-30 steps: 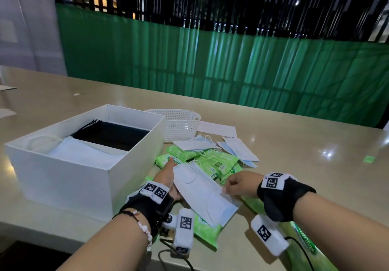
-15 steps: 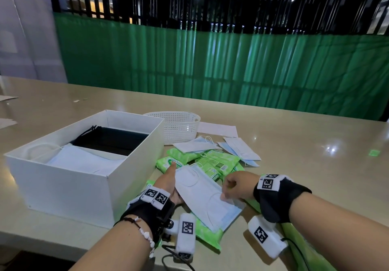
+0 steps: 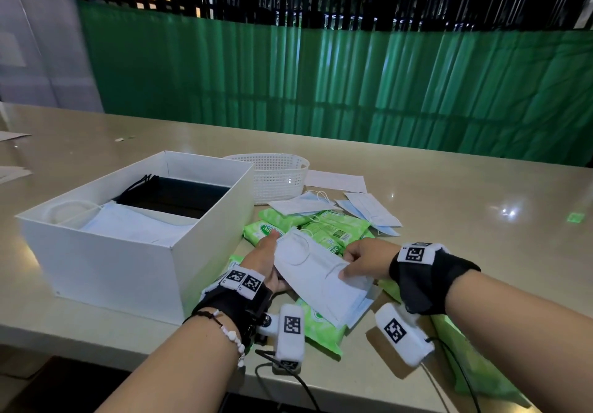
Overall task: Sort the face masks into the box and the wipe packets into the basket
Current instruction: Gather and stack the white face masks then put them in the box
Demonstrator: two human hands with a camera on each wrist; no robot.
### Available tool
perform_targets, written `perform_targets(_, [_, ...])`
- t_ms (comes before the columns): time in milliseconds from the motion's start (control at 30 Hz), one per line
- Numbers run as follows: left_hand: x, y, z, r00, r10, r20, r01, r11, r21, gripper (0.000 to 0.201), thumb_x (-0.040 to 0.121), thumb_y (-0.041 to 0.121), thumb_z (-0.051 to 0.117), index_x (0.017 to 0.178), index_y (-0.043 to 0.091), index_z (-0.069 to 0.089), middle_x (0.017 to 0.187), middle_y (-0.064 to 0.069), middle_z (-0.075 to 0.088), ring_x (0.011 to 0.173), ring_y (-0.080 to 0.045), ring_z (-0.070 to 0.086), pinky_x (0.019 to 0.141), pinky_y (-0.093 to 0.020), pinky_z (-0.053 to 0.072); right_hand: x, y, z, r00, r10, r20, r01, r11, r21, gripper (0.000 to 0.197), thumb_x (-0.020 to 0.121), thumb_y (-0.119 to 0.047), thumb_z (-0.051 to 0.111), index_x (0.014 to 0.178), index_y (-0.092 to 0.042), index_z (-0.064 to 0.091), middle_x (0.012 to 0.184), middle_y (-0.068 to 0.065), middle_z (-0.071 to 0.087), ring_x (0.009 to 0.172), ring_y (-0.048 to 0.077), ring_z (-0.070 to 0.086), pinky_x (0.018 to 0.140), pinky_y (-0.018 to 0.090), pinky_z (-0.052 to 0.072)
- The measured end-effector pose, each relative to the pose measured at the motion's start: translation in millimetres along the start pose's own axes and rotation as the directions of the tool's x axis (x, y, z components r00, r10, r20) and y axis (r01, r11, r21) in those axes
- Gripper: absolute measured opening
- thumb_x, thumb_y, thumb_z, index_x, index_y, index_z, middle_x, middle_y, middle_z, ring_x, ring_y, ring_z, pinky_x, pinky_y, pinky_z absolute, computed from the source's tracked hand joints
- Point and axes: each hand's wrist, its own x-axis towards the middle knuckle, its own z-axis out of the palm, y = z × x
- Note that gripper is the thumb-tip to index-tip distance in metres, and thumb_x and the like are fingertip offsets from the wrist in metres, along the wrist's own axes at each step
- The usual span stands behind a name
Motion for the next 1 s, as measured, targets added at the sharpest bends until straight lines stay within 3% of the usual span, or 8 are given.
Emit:
perform_targets(100, [1, -4, -2, 0.999, 0.046, -0.002, -0.046, 0.999, 0.014, 0.039, 0.097, 0.038, 0.045, 0.126, 0.013, 0.051, 0.101, -0.012, 0.069, 0.083, -0.027, 0.068, 0.058, -0.045, 0.058, -5, 5, -12, 0.999, 0.054, 0.008, -0.054, 0.996, 0.076, 0.035, 0.076, -0.017, 0.06, 0.054, -0.021, 0.034, 0.053, -0.005, 0.037, 0.052, 0.015, 0.034, 0.049, 0.023, 0.029])
perform_targets(233, [0, -6, -3, 0.996, 0.082, 0.025, -0.083, 0.995, 0.048, 0.03, 0.098, 0.03, 0.045, 0.124, 0.016, 0.049, 0.115, -0.012, 0.066, 0.095, -0.03, 0.066, 0.064, -0.049, 0.058, -9, 15, -12, 0.992, 0.121, 0.041, -0.12, 0.992, -0.036, 0.036, 0.078, -0.019, 0.059, 0.055, -0.021, 0.031, 0.054, -0.006, 0.033, 0.05, 0.013, 0.03, 0.046, 0.021, 0.026])
perform_targets(367, [-1, -6, -4, 0.995, 0.092, 0.041, -0.094, 0.993, 0.069, 0.017, 0.099, 0.018, 0.043, 0.114, 0.02, 0.05, 0.103, -0.006, 0.063, 0.084, -0.026, 0.064, 0.065, -0.048, 0.057, -5, 21, -6, 0.991, 0.115, 0.064, -0.114, 0.993, -0.021, 0.038, 0.084, -0.025, 0.062, 0.058, -0.021, 0.034, 0.057, -0.005, 0.037, 0.051, 0.012, 0.033, 0.048, 0.021, 0.03])
perform_targets(533, [-2, -5, -3, 0.996, 0.087, 0.036, -0.09, 0.991, 0.095, 0.017, 0.099, 0.014, 0.041, 0.112, 0.019, 0.05, 0.099, -0.005, 0.062, 0.08, -0.023, 0.063, 0.057, -0.047, 0.057, -3, 18, -9, 0.996, 0.093, 0.015, -0.092, 0.995, -0.035, 0.037, 0.088, -0.028, 0.058, 0.061, -0.022, 0.034, 0.061, -0.007, 0.036, 0.056, 0.01, 0.033, 0.053, 0.02, 0.027])
perform_targets(733, [-2, -5, -3, 0.996, 0.08, 0.047, -0.085, 0.989, 0.123, 0.026, 0.096, 0.002, 0.038, 0.116, 0.016, 0.047, 0.098, -0.009, 0.061, 0.079, -0.024, 0.062, 0.055, -0.043, 0.057, 0, 22, -2, 0.987, 0.141, 0.078, -0.133, 0.987, -0.094, 0.035, 0.088, -0.029, 0.057, 0.063, -0.022, 0.034, 0.064, -0.007, 0.038, 0.057, 0.01, 0.033, 0.054, 0.022, 0.027])
perform_targets(833, [-4, -4, -1, 0.996, 0.081, 0.02, -0.083, 0.987, 0.134, 0.03, 0.095, -0.003, 0.036, 0.115, 0.015, 0.048, 0.099, -0.011, 0.061, 0.078, -0.023, 0.062, 0.051, -0.04, 0.057, -1, 21, -2, 0.989, 0.142, 0.045, -0.137, 0.986, -0.1, 0.031, 0.087, -0.032, 0.057, 0.067, -0.024, 0.036, 0.066, -0.008, 0.041, 0.058, 0.009, 0.035, 0.051, 0.02, 0.028])
perform_targets(1000, [-4, -4, 1, 0.997, 0.083, 0.006, -0.083, 0.985, 0.152, 0.031, 0.095, -0.005, 0.037, 0.118, 0.013, 0.048, 0.109, -0.014, 0.061, 0.079, -0.023, 0.062, 0.066, -0.045, 0.056, -3, 17, -5, 0.992, 0.122, -0.02, -0.123, 0.988, -0.09, 0.03, 0.088, -0.035, 0.055, 0.068, -0.024, 0.036, 0.063, -0.007, 0.04, 0.055, 0.01, 0.035, 0.048, 0.021, 0.027])
